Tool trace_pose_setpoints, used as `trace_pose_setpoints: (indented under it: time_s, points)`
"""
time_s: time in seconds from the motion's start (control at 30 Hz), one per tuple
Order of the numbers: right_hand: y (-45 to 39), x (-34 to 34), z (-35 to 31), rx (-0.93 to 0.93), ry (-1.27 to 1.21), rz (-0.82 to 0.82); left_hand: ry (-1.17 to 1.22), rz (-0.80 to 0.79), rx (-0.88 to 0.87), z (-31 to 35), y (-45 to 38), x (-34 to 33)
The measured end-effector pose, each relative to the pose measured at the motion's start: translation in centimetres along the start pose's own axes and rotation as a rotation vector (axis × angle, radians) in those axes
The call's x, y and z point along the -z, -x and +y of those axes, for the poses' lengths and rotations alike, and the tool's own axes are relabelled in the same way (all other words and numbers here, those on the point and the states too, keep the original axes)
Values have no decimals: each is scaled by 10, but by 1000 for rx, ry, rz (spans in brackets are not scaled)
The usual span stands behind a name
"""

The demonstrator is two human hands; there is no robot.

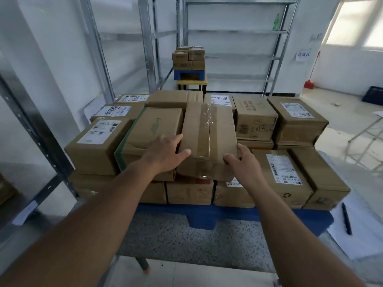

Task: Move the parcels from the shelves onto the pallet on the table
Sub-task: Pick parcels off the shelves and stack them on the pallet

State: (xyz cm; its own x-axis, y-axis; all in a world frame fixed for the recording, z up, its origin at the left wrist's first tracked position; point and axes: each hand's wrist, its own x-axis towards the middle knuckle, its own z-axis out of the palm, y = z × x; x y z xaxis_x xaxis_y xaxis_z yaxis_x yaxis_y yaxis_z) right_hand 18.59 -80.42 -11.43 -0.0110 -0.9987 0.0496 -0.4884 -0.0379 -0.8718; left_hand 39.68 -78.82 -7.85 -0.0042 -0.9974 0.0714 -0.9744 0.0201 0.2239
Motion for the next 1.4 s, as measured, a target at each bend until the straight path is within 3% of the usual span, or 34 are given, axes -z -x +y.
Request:
trace_pose_setpoints:
  time_s: [0.1, 0.3, 0.67, 0.8, 0.9, 1.13, 1.4]
  points:
    - [-6, -9, 4, -14, 1, -47, -96, 48, -68, -3, 0, -6]
    - [-15, -17, 13, -29, -12, -73, -242, -39, -120, -9, -4, -7]
    - [-20, -10, 9, 2, 93, -127, -245, -9, -127, -10, -3, -7]
    - [-11, -11, 2, 50, 276, -16, -80, 58, -122, -12, 6, -9]
    - [6, -13, -10, 158, 377, 82, -1, 213, -124, -15, 25, -14]
    - [69, -47, -14, 479, 444, 101, 152, 447, 113, -27, 111, -37]
    - [143, -98, 4, 637, 463, -142, 140, 272, 421, -61, 221, -79]
